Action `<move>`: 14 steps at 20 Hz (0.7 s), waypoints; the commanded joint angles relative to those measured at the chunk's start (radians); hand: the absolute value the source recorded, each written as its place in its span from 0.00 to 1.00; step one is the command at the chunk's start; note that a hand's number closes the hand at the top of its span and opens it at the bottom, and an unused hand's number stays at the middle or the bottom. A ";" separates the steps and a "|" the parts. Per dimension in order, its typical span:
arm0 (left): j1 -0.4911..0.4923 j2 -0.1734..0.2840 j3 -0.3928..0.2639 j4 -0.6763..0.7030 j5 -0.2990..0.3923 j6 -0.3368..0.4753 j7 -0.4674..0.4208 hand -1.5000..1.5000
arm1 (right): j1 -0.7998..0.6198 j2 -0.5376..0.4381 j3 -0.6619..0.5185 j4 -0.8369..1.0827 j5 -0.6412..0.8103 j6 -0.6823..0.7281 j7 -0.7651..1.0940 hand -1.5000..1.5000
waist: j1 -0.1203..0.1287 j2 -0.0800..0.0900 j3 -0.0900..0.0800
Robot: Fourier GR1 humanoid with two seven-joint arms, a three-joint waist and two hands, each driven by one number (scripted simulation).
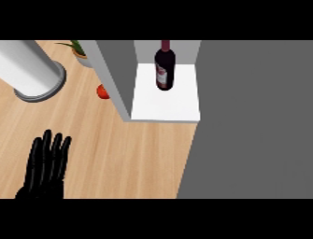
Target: Pick up the wine, place it into the cabinet and close the cabinet
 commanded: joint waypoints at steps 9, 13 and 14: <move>0.123 0.148 0.194 -0.072 0.145 -0.173 -0.018 0.00 | -0.217 0.213 0.289 0.028 0.028 -0.131 0.189 1.00 | 0.033 -0.002 -0.005; 0.176 0.179 0.230 -0.116 0.177 -0.217 -0.022 0.00 | -0.397 0.215 0.337 0.153 0.073 -0.334 0.186 1.00 | 0.037 0.001 -0.002; 0.198 0.198 0.276 -0.081 0.204 -0.255 -0.035 0.00 | -0.446 0.216 0.339 0.172 0.075 -0.368 0.196 1.00 | 0.038 0.003 -0.003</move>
